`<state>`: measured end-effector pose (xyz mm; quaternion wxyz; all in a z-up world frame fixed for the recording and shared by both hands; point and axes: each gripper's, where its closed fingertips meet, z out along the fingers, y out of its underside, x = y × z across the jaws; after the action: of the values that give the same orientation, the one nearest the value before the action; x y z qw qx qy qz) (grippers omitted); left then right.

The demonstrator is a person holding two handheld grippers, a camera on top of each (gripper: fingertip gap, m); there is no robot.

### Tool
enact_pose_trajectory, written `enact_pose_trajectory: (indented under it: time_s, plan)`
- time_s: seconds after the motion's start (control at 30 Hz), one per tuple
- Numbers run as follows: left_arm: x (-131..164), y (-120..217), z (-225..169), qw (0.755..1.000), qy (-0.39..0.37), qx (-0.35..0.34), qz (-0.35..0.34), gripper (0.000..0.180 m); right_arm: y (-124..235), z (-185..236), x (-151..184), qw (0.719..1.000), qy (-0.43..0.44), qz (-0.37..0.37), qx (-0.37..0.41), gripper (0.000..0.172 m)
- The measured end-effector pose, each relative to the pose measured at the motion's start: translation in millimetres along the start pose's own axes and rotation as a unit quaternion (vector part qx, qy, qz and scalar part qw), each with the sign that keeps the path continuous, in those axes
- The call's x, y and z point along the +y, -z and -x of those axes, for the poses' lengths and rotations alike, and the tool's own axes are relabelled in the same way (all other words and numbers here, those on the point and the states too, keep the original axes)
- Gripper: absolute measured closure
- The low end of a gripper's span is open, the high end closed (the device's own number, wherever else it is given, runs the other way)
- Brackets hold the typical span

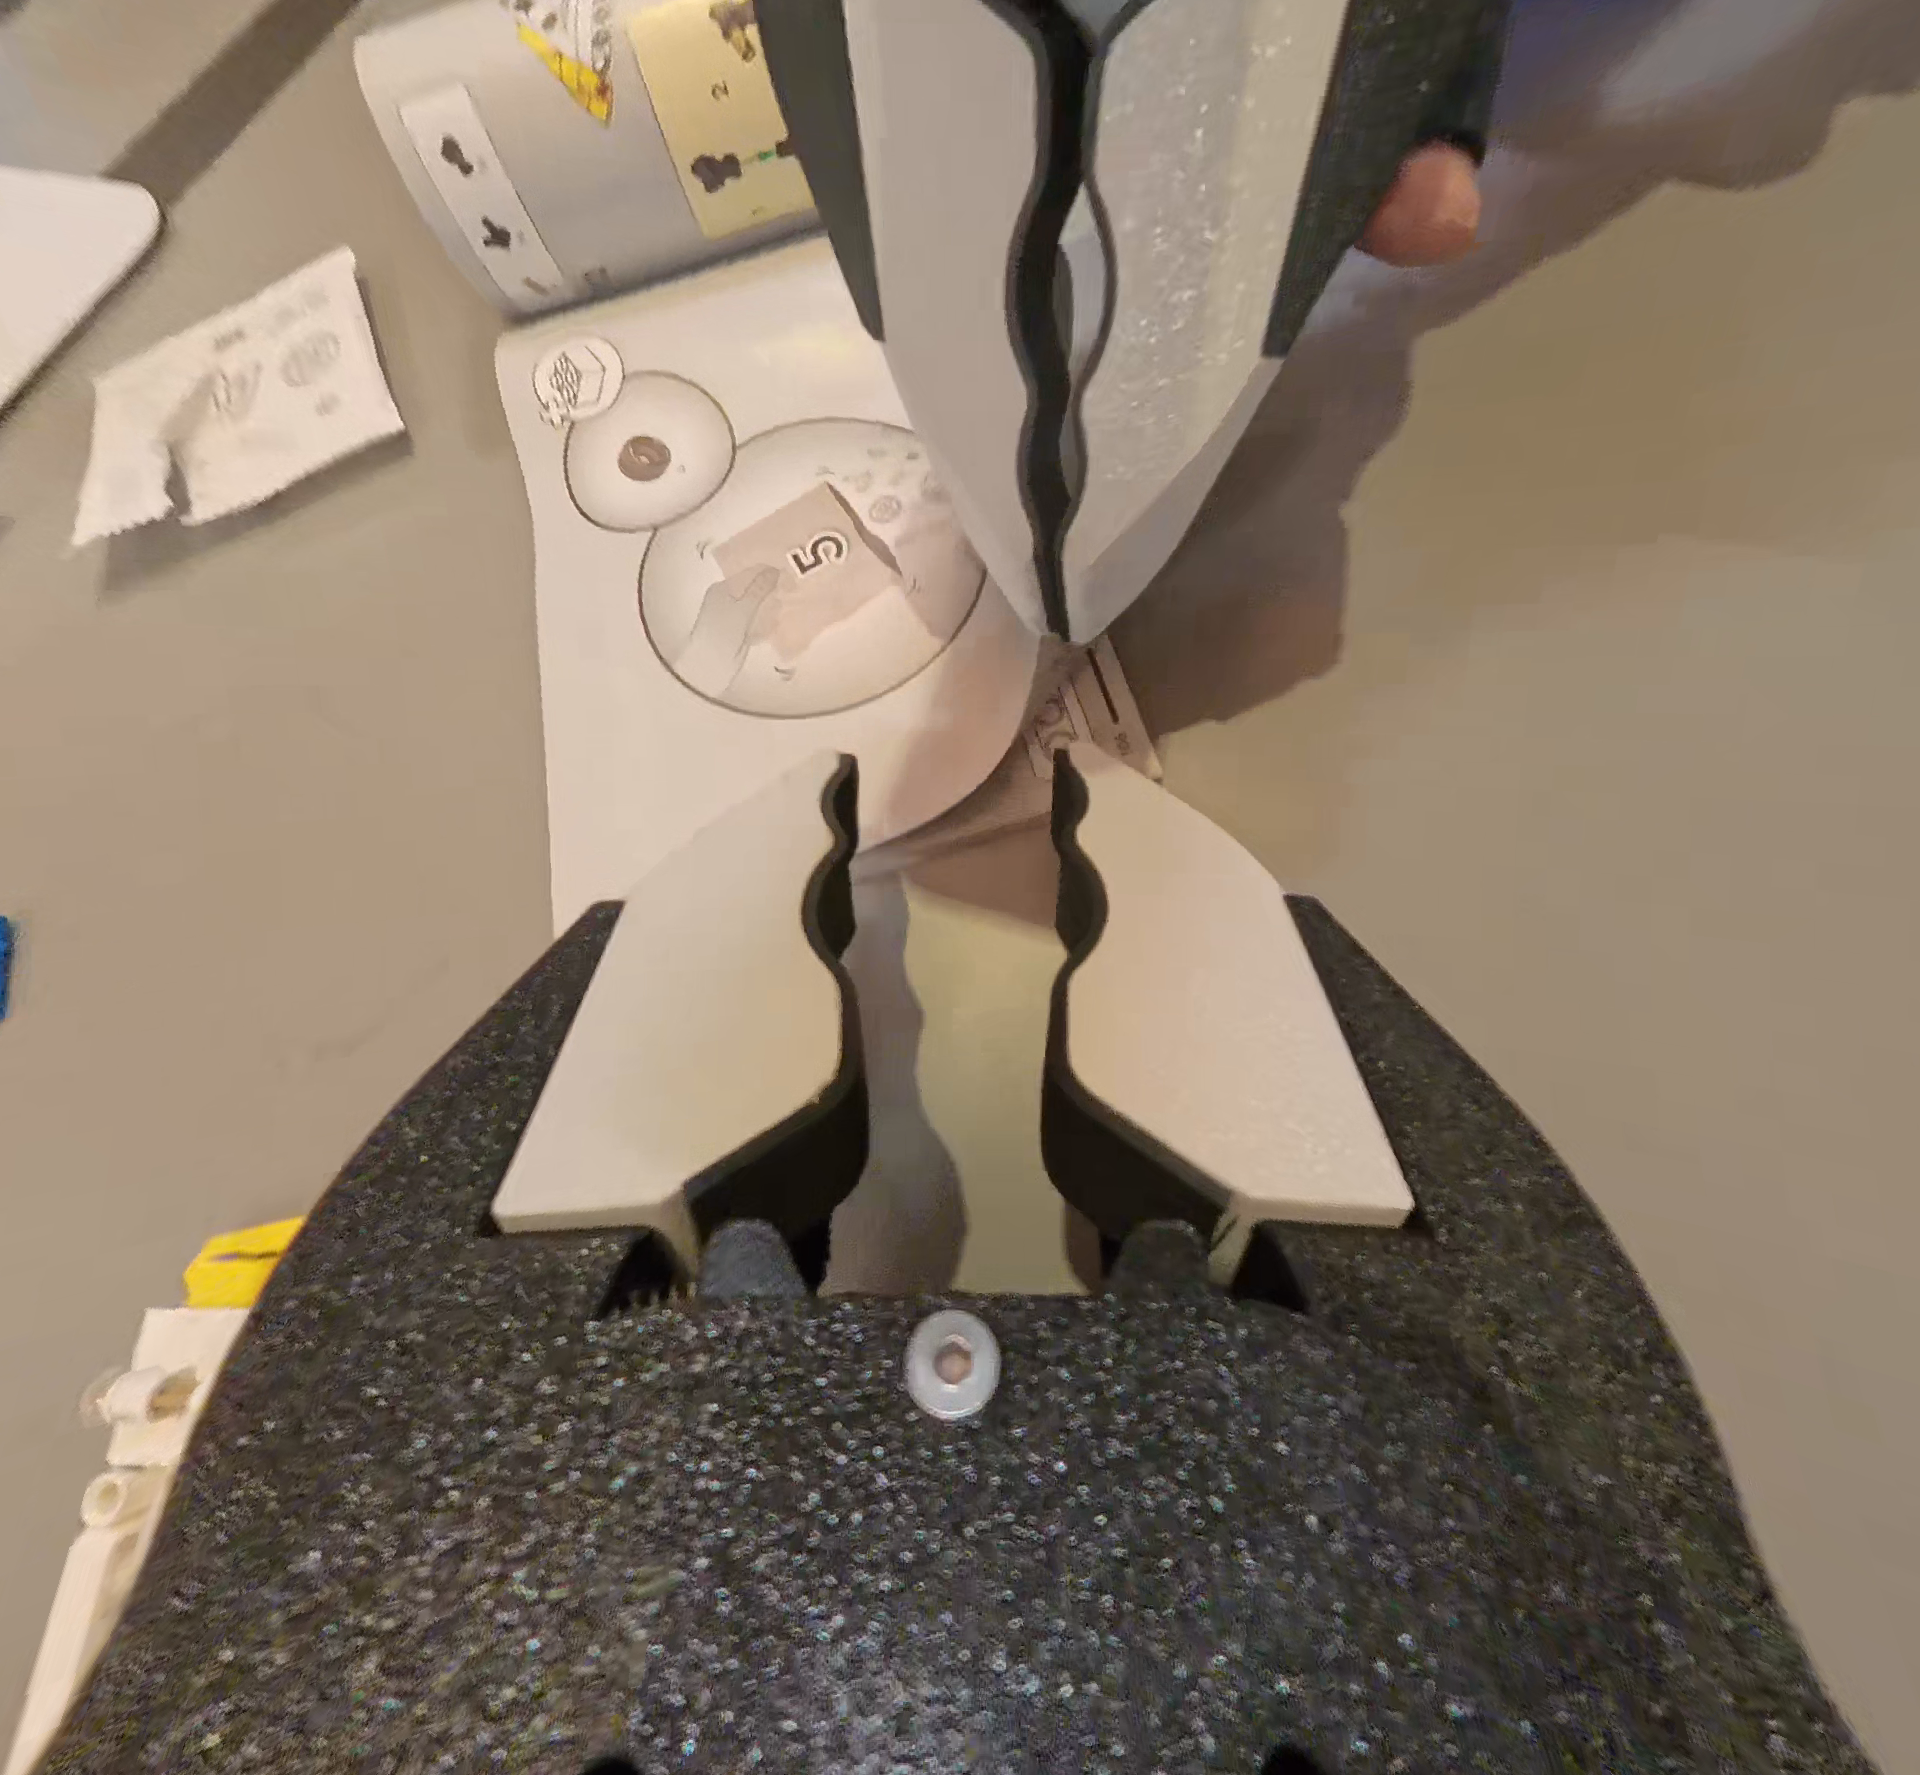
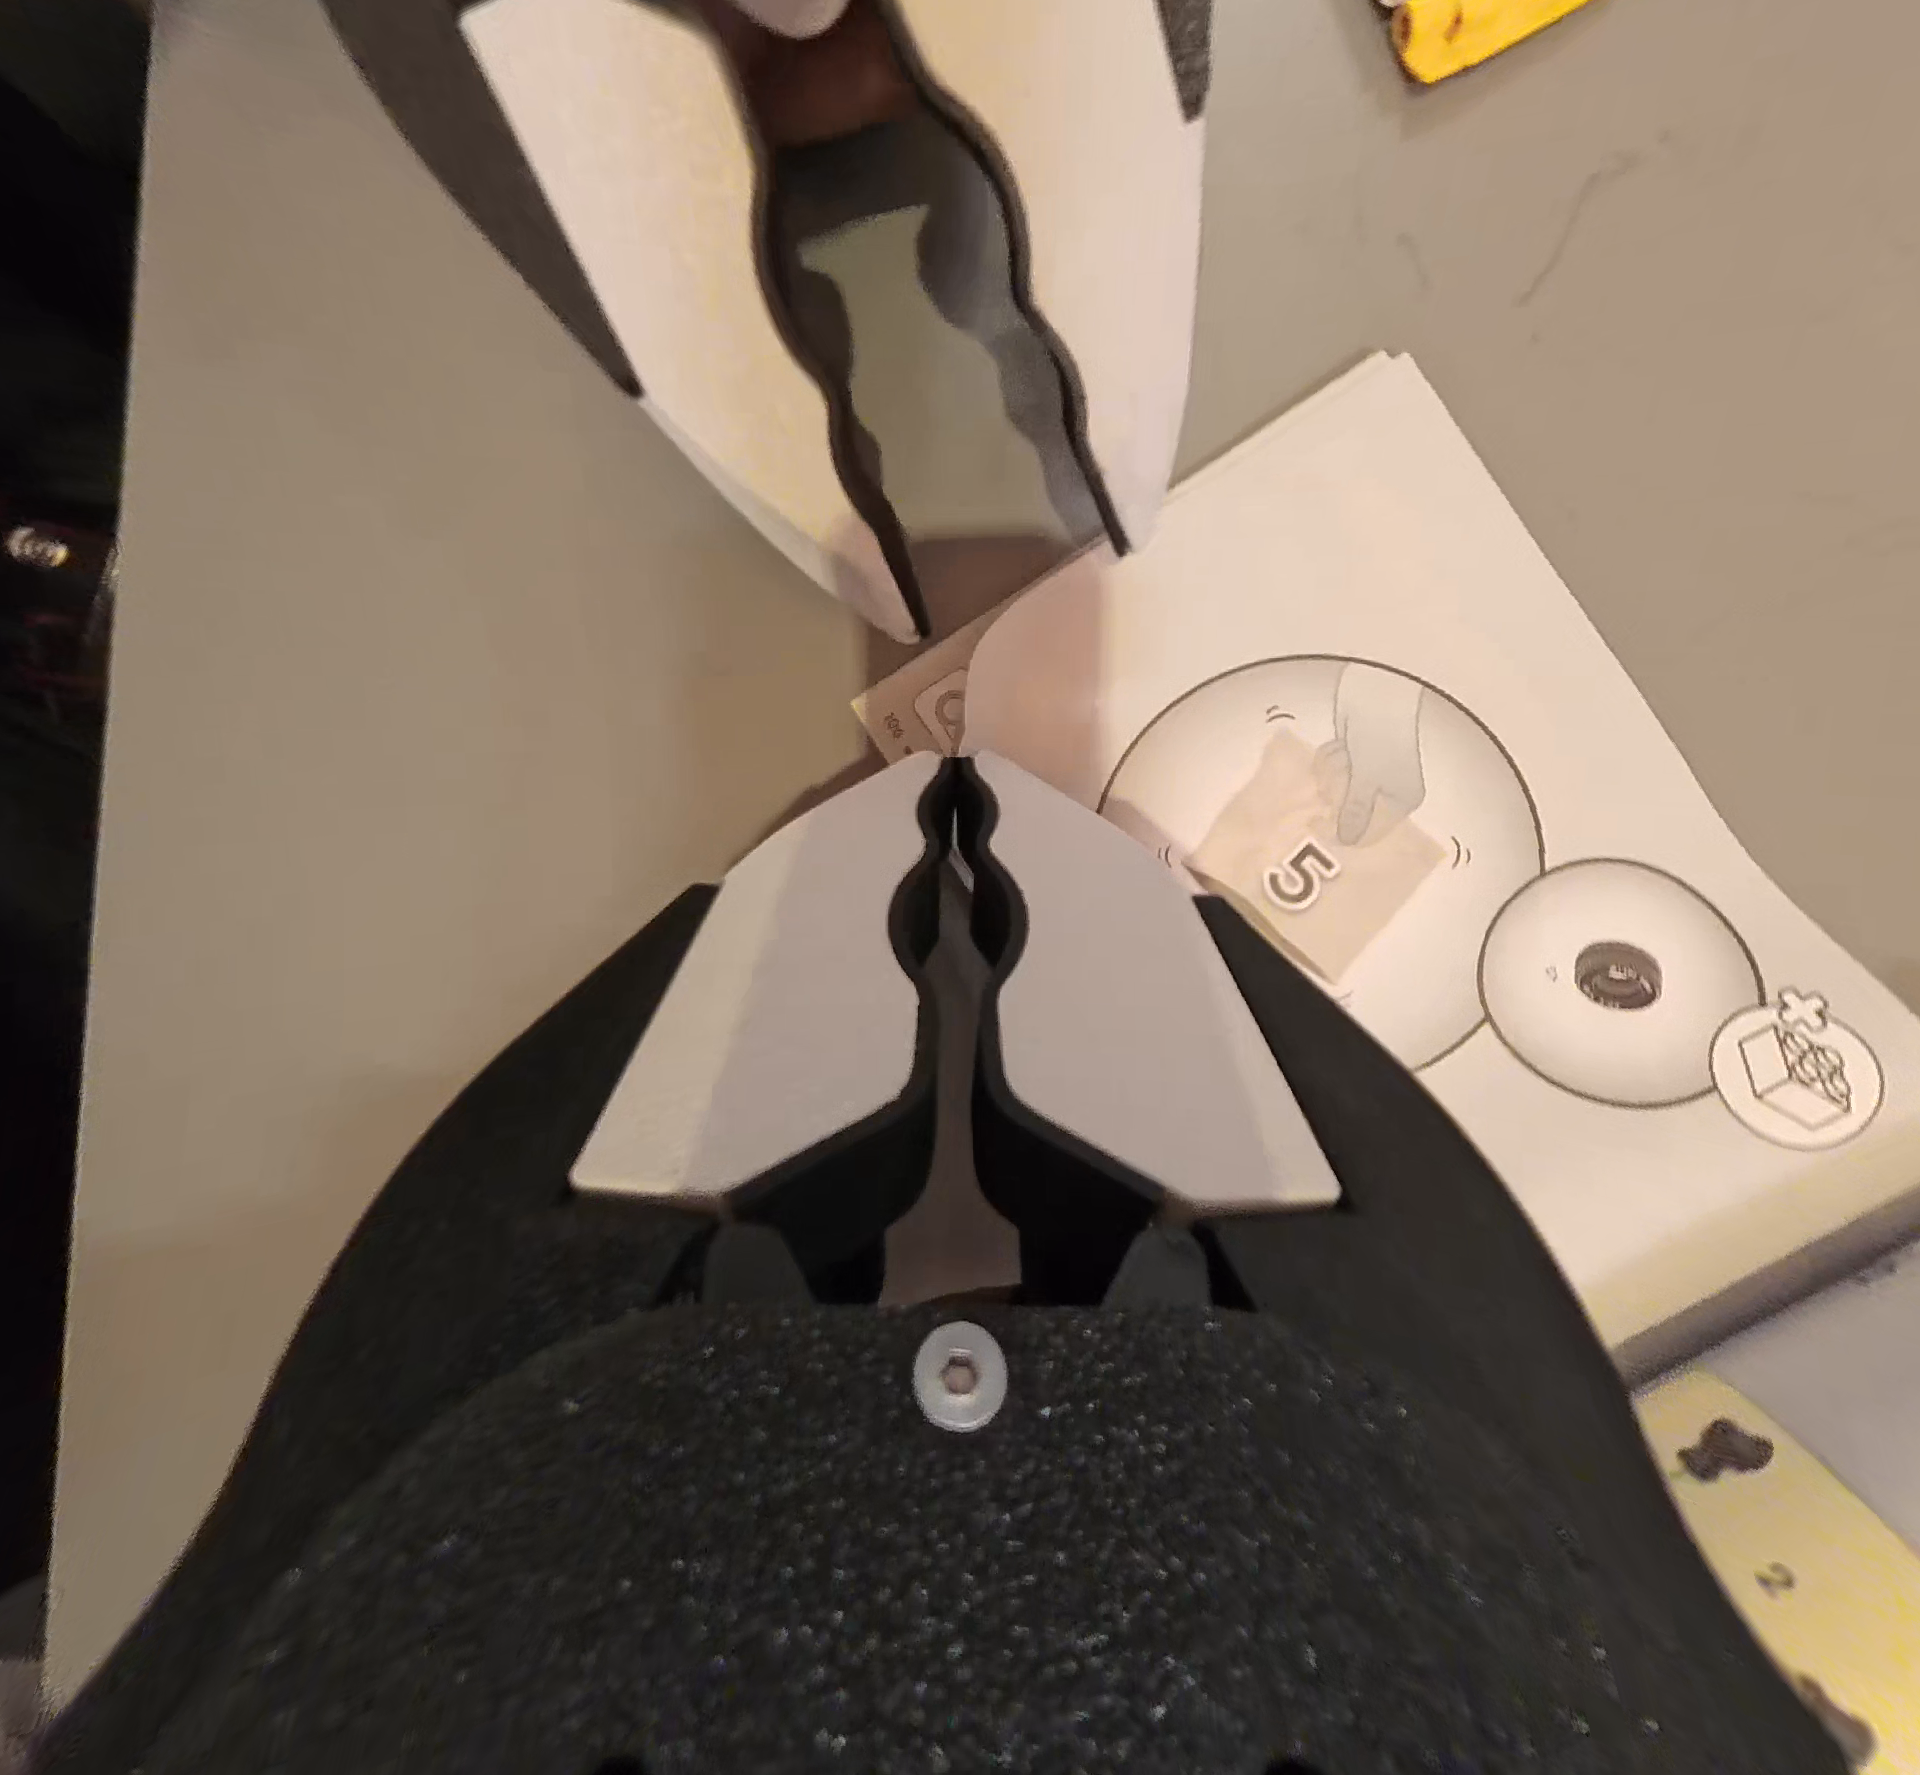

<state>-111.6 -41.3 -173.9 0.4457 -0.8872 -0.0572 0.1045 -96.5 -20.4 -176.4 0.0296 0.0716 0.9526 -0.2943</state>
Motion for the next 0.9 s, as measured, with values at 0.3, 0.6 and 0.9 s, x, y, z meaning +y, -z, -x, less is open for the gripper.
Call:
enact_pose_trajectory:
  time_s: [0.3,0.6,0.9]
  plan:
    - [2.8,-15.5,5.1,0.998,-0.042,-0.026,0.031,0.161,10.4,2.2,-2.1,0.996,-0.058,-0.031,0.052,0.172]
    - [2.3,-14.1,6.9,0.996,-0.061,-0.054,0.028,0.157,16.8,-5.1,-14.9,0.973,-0.051,-0.158,0.158,0.160]
    - [0.7,-11.2,13.6,0.994,-0.061,-0.091,0.019,0.149,24.0,2.7,-23.1,0.951,-0.052,-0.285,0.107,0.150]
